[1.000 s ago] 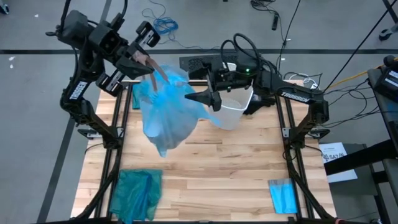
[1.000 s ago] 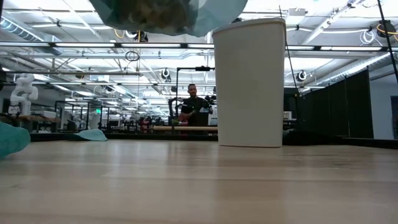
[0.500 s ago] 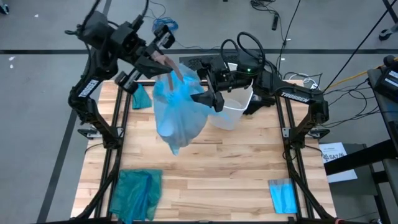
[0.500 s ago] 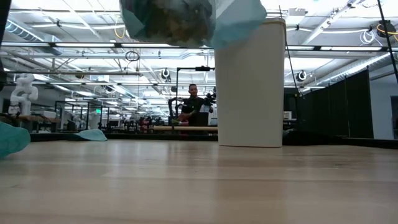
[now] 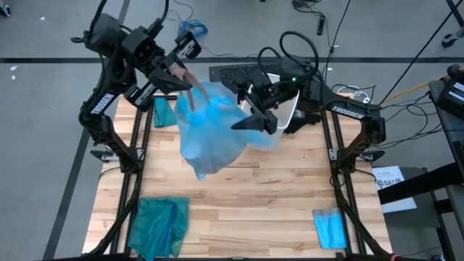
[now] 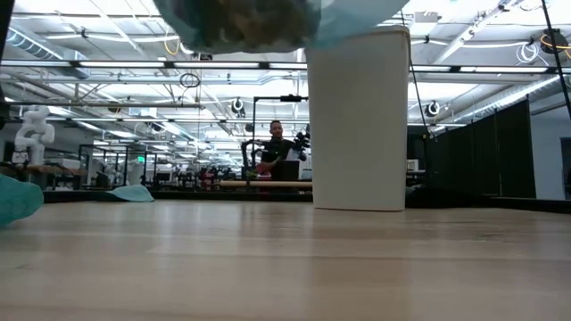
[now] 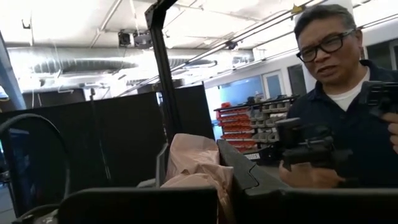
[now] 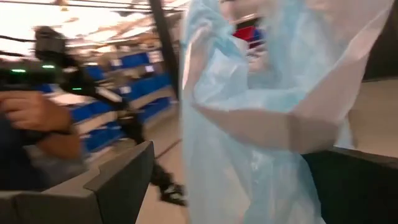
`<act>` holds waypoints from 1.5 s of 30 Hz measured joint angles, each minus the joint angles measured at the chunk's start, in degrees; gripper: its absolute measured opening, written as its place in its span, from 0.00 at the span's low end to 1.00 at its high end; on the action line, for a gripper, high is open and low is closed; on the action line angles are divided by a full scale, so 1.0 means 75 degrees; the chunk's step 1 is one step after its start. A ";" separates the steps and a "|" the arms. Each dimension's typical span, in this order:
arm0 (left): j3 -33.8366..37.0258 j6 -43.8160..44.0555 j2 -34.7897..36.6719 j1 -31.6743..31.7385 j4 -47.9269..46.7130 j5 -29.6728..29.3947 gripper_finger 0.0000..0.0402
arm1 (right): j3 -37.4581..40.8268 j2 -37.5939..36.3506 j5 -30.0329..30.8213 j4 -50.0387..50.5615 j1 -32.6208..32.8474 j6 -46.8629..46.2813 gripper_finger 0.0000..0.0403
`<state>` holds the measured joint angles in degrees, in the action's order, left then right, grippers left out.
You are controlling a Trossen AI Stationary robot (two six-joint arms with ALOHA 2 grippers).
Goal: Place trash/remove bag and relplace
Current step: Remove the light blue trash bag from the white trash bin
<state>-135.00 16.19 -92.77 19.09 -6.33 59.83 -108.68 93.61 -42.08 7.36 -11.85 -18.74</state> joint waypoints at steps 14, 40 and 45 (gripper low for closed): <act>0.0000 0.0002 -0.0111 0.0000 0.0182 -0.0162 0.00 | 0.0003 0.0253 0.1496 -0.0335 0.0347 0.0403 0.88; -0.0006 0.2731 -0.0258 0.0000 0.3061 0.0470 0.00 | -0.0216 0.0998 0.1794 -0.0167 0.0235 0.0792 0.88; 0.0000 0.1582 -0.0274 0.0240 0.1017 0.0506 0.00 | -0.0508 0.0569 0.2262 0.0818 0.0092 0.1499 0.88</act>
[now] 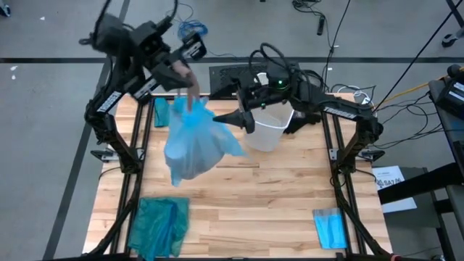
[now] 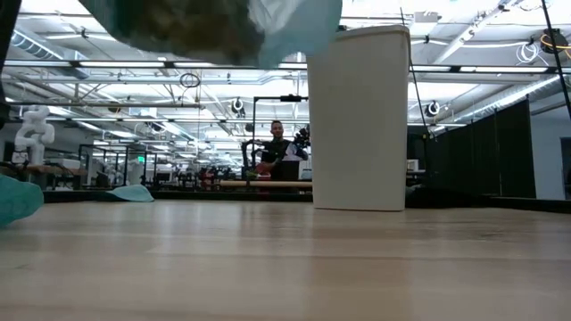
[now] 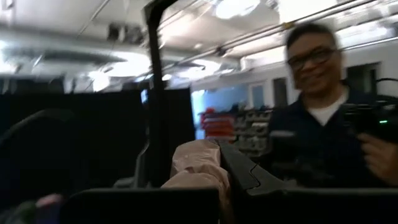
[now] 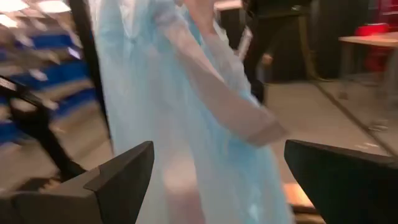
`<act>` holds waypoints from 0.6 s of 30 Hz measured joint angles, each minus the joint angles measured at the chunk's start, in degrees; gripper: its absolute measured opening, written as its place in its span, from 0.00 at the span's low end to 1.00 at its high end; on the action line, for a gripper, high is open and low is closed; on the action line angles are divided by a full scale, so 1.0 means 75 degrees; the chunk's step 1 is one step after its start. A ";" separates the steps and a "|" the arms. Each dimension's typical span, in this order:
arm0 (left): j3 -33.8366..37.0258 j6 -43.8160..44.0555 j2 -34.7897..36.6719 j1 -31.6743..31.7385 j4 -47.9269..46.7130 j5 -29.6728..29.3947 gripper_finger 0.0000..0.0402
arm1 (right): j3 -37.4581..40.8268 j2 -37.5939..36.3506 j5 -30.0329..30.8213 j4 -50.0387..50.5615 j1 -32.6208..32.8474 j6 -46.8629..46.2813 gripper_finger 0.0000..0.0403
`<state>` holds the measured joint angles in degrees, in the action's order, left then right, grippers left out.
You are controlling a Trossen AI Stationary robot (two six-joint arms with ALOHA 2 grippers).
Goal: Place trash/remove bag and relplace
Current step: Remove the light blue trash bag from the white trash bin
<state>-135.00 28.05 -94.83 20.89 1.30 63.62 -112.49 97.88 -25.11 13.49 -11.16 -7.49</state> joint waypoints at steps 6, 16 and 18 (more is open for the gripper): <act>0.0005 -0.0577 -0.0007 0.0521 -0.0738 -0.0198 0.00 | -0.0070 -0.0269 0.0680 0.0572 -0.0056 0.0467 0.88; 0.0003 -0.0767 -0.0006 0.1108 -0.0638 -0.0593 0.00 | -0.0067 -0.0249 0.2680 0.0314 0.0353 0.1097 0.88; 0.0000 -0.0900 -0.0041 0.1158 -0.0607 -0.0708 0.00 | -0.0070 -0.0174 0.2892 -0.0172 0.0353 0.1170 0.88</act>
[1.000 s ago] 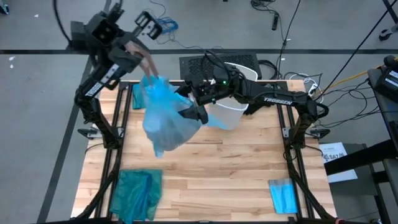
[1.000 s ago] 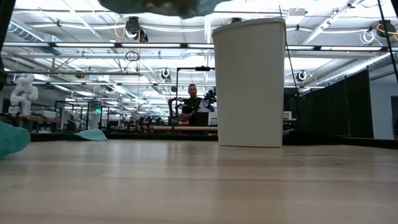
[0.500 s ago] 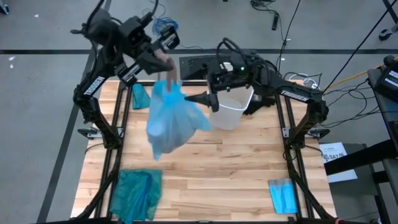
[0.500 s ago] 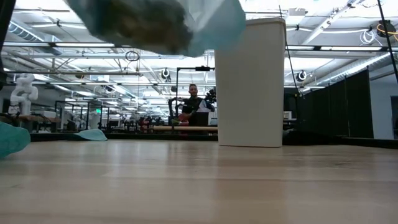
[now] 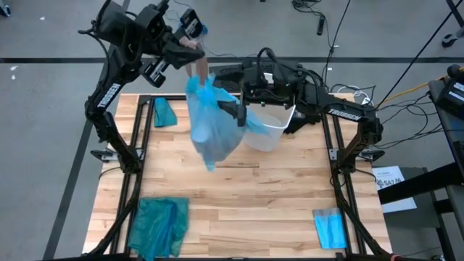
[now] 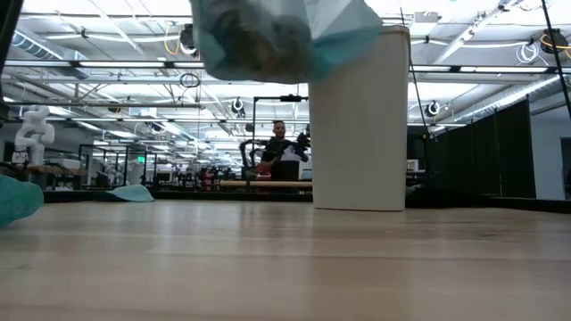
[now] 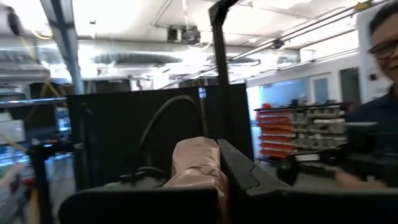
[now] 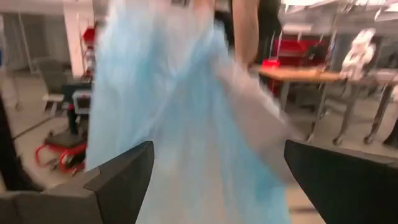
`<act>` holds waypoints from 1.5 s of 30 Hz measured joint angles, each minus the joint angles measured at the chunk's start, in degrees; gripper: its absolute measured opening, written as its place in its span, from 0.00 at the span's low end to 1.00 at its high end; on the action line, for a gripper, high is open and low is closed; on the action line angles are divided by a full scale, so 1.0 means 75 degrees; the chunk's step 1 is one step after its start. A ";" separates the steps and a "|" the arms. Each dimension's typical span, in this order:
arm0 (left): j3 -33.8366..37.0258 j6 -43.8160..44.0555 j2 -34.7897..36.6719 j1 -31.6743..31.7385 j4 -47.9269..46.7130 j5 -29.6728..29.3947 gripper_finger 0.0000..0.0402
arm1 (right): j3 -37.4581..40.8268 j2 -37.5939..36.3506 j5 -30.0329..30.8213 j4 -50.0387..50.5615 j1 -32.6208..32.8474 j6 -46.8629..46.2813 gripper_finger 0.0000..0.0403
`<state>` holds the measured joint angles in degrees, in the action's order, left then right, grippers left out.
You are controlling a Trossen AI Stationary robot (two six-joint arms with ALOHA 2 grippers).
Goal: Place trash/remove bag and relplace
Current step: Remove the light blue trash bag from the white trash bin
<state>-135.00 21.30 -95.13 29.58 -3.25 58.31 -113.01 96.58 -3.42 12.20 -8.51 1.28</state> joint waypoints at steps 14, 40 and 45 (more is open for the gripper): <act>0.0002 0.0018 -0.0154 0.1036 -0.0127 0.1135 0.00 | 0.0003 0.0227 0.0892 -0.0454 0.0175 0.0215 0.88; 0.0002 -0.0594 -0.0157 0.2343 -0.0296 0.0968 0.00 | 0.0000 0.0266 0.2078 -0.0905 0.0440 0.0022 0.88; 0.0000 -0.1075 -0.0154 0.2049 -0.0215 0.0444 0.00 | 0.0000 0.0626 0.2413 -0.1172 0.0163 -0.0192 0.88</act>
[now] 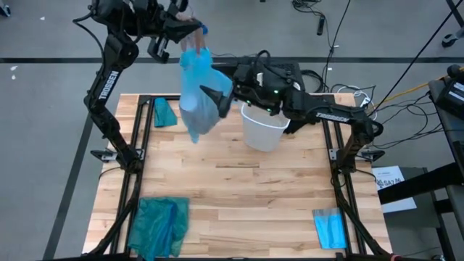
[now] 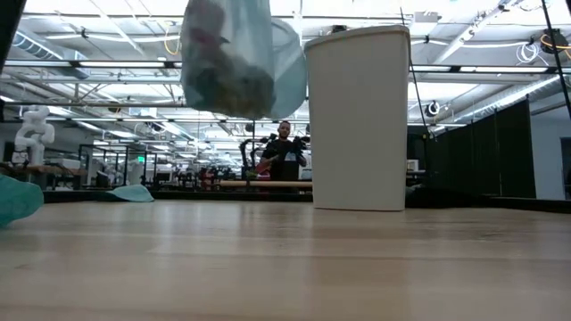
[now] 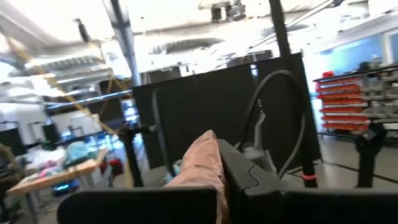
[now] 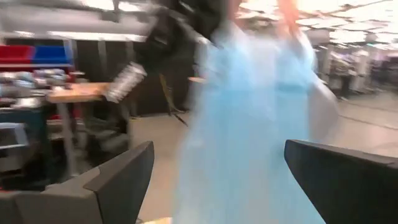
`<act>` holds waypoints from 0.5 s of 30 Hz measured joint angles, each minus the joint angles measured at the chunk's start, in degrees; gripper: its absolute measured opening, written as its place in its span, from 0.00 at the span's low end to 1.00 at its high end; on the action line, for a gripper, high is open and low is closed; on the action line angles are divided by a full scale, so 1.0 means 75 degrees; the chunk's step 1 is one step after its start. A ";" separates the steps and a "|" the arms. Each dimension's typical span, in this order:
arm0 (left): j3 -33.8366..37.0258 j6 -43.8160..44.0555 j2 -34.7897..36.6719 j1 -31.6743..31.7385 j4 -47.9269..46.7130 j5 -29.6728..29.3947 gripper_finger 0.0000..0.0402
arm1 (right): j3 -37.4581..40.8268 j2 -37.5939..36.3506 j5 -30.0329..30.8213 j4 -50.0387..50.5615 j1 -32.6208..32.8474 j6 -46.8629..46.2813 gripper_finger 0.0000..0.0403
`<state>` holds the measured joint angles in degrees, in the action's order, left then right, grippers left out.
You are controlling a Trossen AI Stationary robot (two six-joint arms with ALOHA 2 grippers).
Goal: Place trash/remove bag and relplace
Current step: Remove the light blue trash bag from the white trash bin
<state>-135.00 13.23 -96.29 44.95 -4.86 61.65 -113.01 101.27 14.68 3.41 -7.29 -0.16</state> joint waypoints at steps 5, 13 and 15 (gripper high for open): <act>0.0002 -0.0062 -0.0003 -0.0413 -0.0007 -0.0061 0.00 | 0.0003 0.0312 0.0026 -0.0407 -0.0407 -0.0327 0.88; 0.0002 0.0227 0.0021 -0.0847 0.1420 -0.0140 0.00 | 0.0003 0.0827 -0.0270 -0.0379 -0.0694 -0.0785 0.88; 0.0003 0.0591 0.0044 -0.0848 0.1828 -0.0135 0.00 | 0.0003 0.0935 -0.0435 -0.0430 -0.0699 -0.0992 0.88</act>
<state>-134.98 17.67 -95.96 38.59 8.85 60.63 -112.99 108.29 11.42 0.19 -12.53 -7.60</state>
